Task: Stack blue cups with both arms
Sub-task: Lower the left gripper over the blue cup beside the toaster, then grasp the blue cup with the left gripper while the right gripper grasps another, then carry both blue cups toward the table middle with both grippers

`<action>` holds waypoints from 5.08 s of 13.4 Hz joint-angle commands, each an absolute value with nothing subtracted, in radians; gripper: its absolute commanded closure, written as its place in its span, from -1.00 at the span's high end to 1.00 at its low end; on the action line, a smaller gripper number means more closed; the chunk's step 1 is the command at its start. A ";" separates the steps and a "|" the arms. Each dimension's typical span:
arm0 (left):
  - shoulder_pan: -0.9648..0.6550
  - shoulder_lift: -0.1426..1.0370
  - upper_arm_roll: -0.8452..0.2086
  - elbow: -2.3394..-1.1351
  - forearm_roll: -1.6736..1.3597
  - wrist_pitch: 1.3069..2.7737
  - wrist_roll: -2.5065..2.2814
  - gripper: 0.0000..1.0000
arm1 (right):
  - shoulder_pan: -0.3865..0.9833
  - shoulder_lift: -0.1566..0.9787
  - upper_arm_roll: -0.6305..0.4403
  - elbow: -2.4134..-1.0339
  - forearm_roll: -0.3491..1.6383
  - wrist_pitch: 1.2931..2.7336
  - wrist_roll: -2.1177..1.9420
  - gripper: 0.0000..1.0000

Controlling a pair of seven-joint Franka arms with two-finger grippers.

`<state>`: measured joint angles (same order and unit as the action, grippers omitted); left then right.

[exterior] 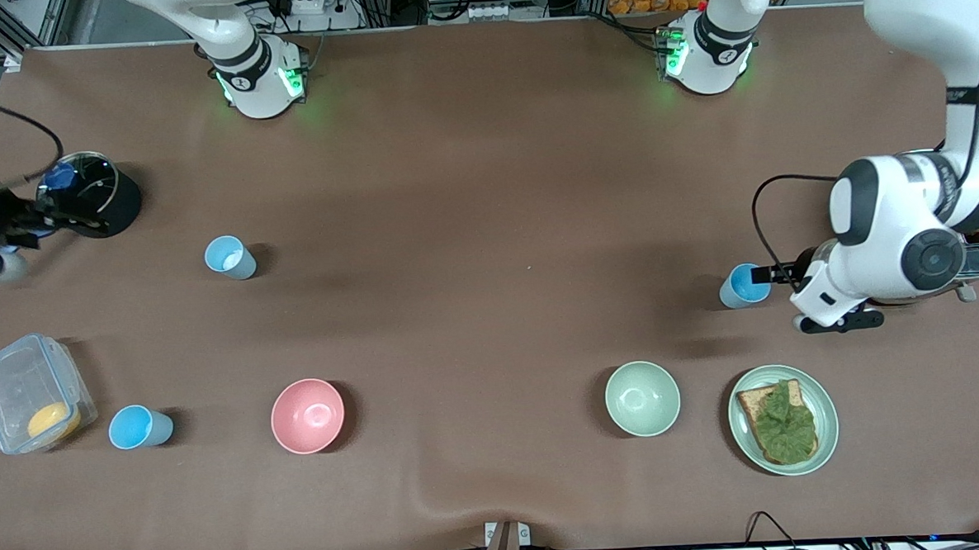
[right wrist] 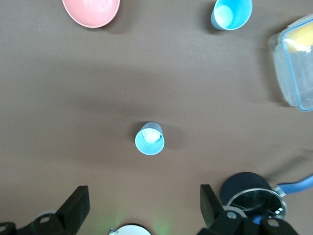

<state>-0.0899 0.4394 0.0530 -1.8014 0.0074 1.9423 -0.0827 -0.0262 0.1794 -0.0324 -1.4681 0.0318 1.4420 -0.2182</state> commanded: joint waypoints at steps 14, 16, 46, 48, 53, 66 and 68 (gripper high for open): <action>-0.058 0.540 0.043 -1.792 -0.006 2.025 -0.104 -0.15 | -0.089 -0.008 -0.025 -2.324 0.015 2.216 -0.233 1.00; -0.066 0.540 0.043 -1.786 -0.014 2.026 -0.104 -0.60 | -0.100 0.001 -0.025 -2.371 0.015 2.296 -0.232 1.00; -0.069 0.472 0.011 -1.700 -0.063 1.905 -0.104 -1.00 | 0.092 0.110 -0.012 -2.312 0.172 2.343 -0.215 -1.00; -0.077 0.472 0.005 -1.654 -0.061 1.855 -0.124 -1.00 | 0.196 0.121 -0.014 -2.226 0.179 2.277 -0.067 -1.00; -0.077 0.468 -0.084 -1.611 -0.063 1.804 -0.251 -1.00 | 0.576 0.308 -0.015 -1.958 0.178 2.276 0.528 -1.00; -0.097 0.474 -0.233 -1.534 -0.135 1.782 -0.592 -1.00 | 0.785 0.564 -0.018 -1.773 0.166 2.385 0.905 -0.49; -0.110 0.474 -0.255 -1.534 -0.135 1.782 -0.653 -1.00 | 0.779 0.557 -0.021 -1.773 0.166 2.378 0.905 0.56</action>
